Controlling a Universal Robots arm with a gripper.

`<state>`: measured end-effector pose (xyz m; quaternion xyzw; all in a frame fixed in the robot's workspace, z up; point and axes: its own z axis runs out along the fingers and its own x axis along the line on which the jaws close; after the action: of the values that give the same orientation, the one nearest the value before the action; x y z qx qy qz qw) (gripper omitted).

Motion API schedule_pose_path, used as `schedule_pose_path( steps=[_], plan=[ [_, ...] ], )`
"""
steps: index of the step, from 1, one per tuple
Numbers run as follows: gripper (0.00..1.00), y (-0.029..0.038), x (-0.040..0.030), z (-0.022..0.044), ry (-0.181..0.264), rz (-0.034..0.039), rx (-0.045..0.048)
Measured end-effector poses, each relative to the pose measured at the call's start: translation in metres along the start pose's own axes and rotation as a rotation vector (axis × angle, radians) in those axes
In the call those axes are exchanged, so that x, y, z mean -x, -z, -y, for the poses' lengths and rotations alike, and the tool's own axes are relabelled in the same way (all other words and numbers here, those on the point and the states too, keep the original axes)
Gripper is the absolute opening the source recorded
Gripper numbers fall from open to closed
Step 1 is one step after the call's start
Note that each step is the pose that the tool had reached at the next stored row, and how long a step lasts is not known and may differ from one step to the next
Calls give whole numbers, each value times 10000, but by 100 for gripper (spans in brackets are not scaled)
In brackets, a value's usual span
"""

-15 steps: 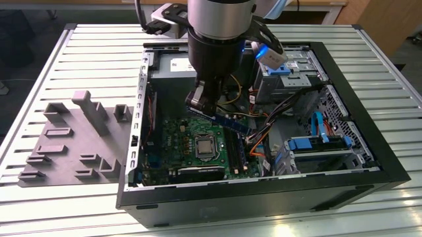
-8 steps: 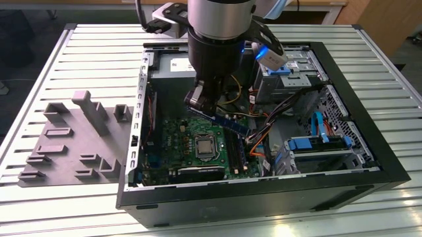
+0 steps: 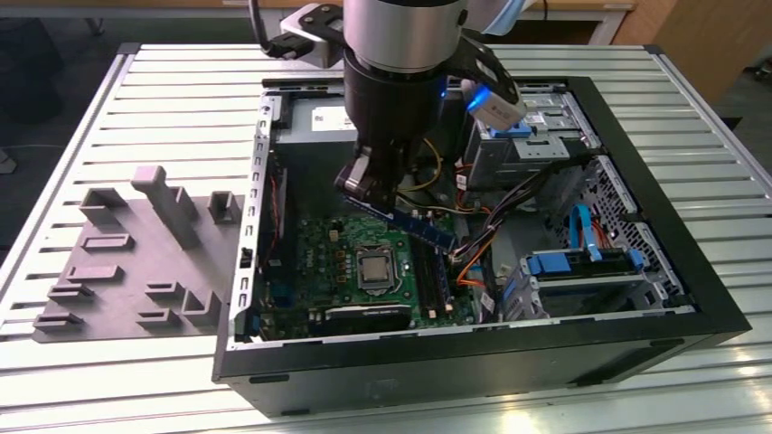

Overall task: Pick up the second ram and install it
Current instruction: 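Insert the second ram into the second slot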

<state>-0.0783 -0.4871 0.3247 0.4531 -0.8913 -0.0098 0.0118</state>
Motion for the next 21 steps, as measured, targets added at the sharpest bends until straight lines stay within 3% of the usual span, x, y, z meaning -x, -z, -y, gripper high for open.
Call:
schedule_pose_path(
  steps=[21],
  plan=[
    [11, -3, 0, 0, -710, 20, 9]
  ],
)
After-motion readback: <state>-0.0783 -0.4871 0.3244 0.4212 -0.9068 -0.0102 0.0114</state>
